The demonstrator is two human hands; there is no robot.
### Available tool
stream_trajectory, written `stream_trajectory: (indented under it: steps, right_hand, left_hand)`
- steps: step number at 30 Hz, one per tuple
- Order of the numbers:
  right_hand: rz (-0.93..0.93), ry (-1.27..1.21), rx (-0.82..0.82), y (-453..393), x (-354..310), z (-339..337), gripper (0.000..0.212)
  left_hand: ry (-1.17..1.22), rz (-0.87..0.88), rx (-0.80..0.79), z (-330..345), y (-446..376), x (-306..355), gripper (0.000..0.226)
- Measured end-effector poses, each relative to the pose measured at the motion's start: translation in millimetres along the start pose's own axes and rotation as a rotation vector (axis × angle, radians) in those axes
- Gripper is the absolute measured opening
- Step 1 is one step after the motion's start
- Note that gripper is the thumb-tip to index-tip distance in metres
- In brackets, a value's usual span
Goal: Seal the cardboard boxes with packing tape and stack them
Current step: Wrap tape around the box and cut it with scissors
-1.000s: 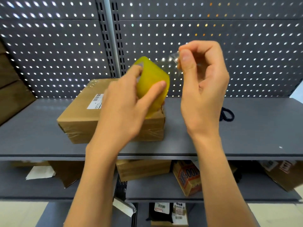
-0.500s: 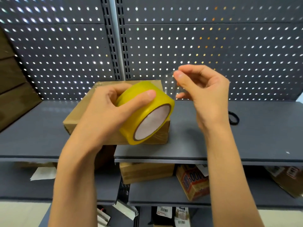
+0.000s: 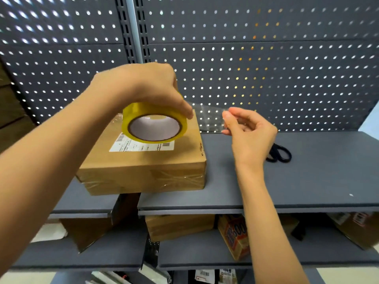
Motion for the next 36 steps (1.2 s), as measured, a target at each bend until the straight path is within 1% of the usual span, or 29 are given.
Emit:
stream_trajectory:
  steps: [3, 7, 9, 12, 17, 21, 23, 29, 32, 33, 36]
  right_hand:
    - [0.058, 0.032, -0.016, -1.6, 10.9, -5.9, 0.010]
    - [0.210, 0.047, -0.075, -0.7, 30.0, -9.6, 0.006]
    - [0.271, 0.044, -0.107, 0.8, 38.7, -9.4, 0.007]
    - [0.326, 0.061, -0.123, 4.5, 50.2, -7.7, 0.007]
    - [0.396, 0.099, -0.135, 9.2, 71.5, -4.4, 0.005]
    - [0.464, 0.159, -0.188, 22.3, 91.8, 4.2, 0.002]
    - [0.472, 0.187, -0.203, 28.3, 98.2, 8.5, 0.005]
    - [0.449, 0.316, -0.287, 35.4, 108.5, 16.5, 0.014]
    - [0.458, 0.384, -0.307, 34.9, 109.7, 15.5, 0.028]
    - [0.439, 0.406, -0.300, 32.7, 107.9, 12.3, 0.028]
    - [0.301, 0.514, -0.246, 14.9, 95.1, -5.4, 0.018]
  left_hand:
    - [-0.106, -0.016, -0.147, 9.7, -12.1, -3.3, 0.061]
    - [-0.126, 0.000, -0.213, 23.6, -18.7, -1.5, 0.060]
    - [-0.155, 0.000, -0.272, 31.0, -22.2, 0.1, 0.058]
    - [-0.185, -0.007, -0.368, 40.3, -27.1, -0.9, 0.057]
    - [-0.225, -0.006, -0.462, 51.6, -35.1, 4.9, 0.051]
    - [-0.279, -0.024, -0.595, 62.5, -38.3, 8.8, 0.049]
    - [-0.297, -0.029, -0.635, 66.0, -38.3, 9.1, 0.049]
    - [-0.354, -0.019, -0.628, 75.7, -39.0, 19.8, 0.045]
    - [-0.361, -0.023, -0.642, 78.6, -39.5, 23.2, 0.044]
    - [-0.358, -0.023, -0.647, 78.6, -39.3, 23.2, 0.043]
    - [-0.313, -0.023, -0.650, 75.9, -38.9, 19.6, 0.042]
Point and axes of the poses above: each hand's wrist, its own y-axis away from the middle knuckle, its own z-axis out of the palm, x = y × z, the point moved 5 cm from there along -y, towards the middle knuckle, and after that the axes turned 5 degrees about x, right-handed, at the moved point
